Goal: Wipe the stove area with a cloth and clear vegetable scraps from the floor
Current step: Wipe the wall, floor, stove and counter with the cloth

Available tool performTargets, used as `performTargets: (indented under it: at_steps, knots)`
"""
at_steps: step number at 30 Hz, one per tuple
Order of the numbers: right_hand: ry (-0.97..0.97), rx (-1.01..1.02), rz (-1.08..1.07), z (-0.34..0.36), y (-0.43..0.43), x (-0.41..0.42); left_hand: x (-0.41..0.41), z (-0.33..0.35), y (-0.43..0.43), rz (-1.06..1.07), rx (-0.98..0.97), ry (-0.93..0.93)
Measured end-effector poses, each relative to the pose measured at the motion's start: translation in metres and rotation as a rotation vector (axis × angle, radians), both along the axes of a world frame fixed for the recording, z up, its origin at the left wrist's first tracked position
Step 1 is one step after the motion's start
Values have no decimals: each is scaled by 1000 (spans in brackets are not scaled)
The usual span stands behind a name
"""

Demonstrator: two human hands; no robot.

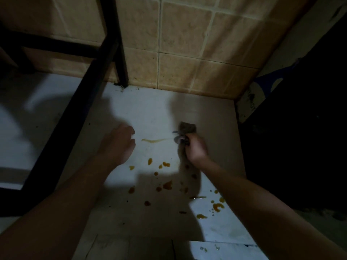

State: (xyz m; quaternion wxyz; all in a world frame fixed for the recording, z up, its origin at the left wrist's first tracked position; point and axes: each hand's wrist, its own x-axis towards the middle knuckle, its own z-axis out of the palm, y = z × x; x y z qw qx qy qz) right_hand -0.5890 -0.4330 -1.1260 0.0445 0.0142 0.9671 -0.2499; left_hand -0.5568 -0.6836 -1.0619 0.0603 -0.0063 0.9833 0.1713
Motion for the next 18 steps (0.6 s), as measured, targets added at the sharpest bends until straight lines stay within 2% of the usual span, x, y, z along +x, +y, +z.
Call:
performTargets:
  at_steps: [2, 7, 10, 13, 18]
  knots:
    - [-13, 73, 203, 2, -31, 5, 5, 2, 1, 18, 14, -27]
    - [-35, 151, 516, -3, -95, 27, 28, -3, 3, -41, -43, -17]
    - [-31, 219, 641, -9, -99, 30, 40, -9, 1, -50, -8, -35]
    - [-23, 224, 657, -9, -82, 28, 43, -10, -2, -33, 11, -14]
    - [61, 218, 498, -4, -35, 23, 50, -16, 0, -93, 22, -39]
